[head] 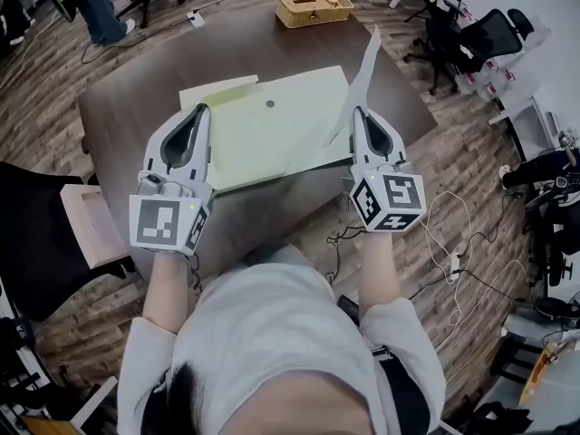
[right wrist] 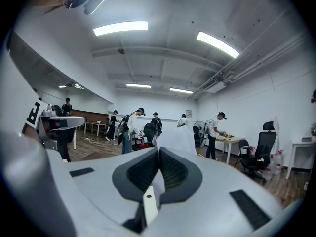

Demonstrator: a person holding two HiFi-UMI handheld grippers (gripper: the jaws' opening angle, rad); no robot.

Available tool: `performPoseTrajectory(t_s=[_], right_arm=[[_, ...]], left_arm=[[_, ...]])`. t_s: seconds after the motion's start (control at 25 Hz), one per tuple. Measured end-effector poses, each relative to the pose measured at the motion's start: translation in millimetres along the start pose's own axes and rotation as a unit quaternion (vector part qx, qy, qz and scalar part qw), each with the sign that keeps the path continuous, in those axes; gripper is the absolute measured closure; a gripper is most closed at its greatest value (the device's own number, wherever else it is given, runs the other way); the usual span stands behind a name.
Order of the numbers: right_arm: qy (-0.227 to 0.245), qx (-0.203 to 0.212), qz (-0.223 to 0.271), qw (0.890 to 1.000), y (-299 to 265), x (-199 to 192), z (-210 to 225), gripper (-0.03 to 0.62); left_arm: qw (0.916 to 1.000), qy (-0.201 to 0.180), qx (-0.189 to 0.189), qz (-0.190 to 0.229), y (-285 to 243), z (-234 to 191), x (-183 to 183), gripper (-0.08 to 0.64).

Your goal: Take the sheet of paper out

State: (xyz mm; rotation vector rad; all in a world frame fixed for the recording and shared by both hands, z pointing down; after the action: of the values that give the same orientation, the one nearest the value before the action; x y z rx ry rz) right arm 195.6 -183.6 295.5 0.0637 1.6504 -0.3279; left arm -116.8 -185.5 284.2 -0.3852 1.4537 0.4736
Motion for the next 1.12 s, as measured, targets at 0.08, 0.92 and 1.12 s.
performPoseTrajectory(t_s=[0.08, 0.92, 1.12], right_arm=[[0.005, -0.001, 0.006, 1.000, 4, 1, -3, 0.578], [0.027, -0.001, 0.048, 0.998, 37, 7, -21, 0.578], [0.031, 0.001, 0.051, 0.998, 41, 8, -24, 0.578]], left_arm=[[1.0000, 0.000, 0.000, 0.000, 1, 1, 1, 0.551], [0.9999, 0.005, 0.012, 0.002, 15, 6, 6, 0.551], [0.9998, 0.008, 0.016, -0.001, 19, 6, 4, 0.551]])
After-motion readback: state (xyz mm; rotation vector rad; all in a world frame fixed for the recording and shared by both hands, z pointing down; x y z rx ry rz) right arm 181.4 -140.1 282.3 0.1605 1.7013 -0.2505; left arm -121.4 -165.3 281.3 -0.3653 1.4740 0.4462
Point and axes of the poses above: the fingertips, and each gripper's own axes: y backward along the fingers, z to its right, x out of its top, the point moved 9 cm from there along y, backward along the fingers, and after that the axes turned 6 degrees about -z, right-handed, at the moved point
